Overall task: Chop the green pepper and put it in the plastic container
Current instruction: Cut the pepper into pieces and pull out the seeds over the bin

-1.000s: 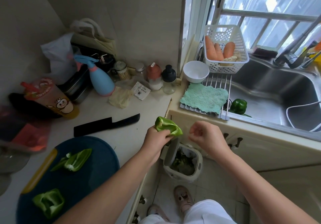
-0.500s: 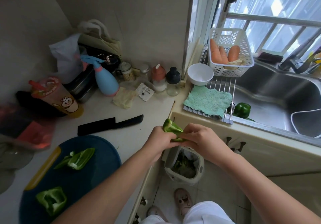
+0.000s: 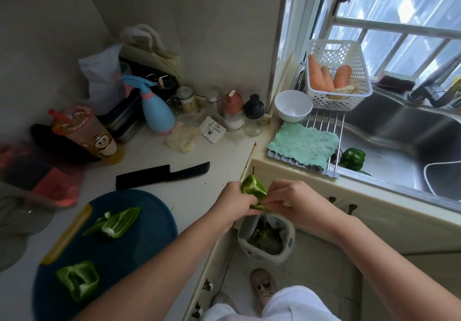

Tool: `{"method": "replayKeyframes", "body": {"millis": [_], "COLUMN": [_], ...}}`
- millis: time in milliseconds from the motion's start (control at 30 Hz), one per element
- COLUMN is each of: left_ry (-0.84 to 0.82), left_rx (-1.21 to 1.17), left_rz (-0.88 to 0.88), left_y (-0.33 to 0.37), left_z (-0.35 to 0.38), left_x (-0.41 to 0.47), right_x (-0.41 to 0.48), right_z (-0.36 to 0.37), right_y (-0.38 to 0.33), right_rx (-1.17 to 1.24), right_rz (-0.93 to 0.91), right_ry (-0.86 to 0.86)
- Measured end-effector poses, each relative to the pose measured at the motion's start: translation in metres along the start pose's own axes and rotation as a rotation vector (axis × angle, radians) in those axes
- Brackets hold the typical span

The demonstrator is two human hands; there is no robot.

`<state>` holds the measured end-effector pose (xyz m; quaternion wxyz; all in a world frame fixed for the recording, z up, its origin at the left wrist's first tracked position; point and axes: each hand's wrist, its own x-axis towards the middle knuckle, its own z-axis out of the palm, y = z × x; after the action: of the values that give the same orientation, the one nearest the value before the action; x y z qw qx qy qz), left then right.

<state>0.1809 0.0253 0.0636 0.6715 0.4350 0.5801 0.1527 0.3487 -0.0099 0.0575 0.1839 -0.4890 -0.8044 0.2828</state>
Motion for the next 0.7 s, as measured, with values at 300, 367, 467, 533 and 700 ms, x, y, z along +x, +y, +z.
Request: {"method": "replayKeyframes", "body": {"millis": [300, 367, 467, 533, 700], "left_ry": [-0.07, -0.076, -0.074, -0.058, -0.033], "left_rx": [0.036, 0.001, -0.041, -0.059, -0.159], "left_rz": [0.006, 0.013, 0.027, 0.034, 0.031], "left_y": [0.014, 0.018, 0.021, 0.023, 0.024], "left_z": [0.001, 0.0, -0.001, -0.003, -0.01], "left_x": [-0.005, -0.006, -0.008, -0.009, -0.013], "right_x": [0.006, 0.007, 0.008, 0.007, 0.002], "right_z": [-0.017, -0.017, -0.014, -0.011, -0.01], "right_y": [-0.003, -0.005, -0.008, -0.01, -0.007], "right_rx": [-0.052, -0.09, -0.152, -0.115, 0.145], "right_rz": [-0.059, -0.072, -0.074, -0.043, 0.248], "right_ry": [-0.076, -0.025, 0.063, 0.135, 0.37]}}
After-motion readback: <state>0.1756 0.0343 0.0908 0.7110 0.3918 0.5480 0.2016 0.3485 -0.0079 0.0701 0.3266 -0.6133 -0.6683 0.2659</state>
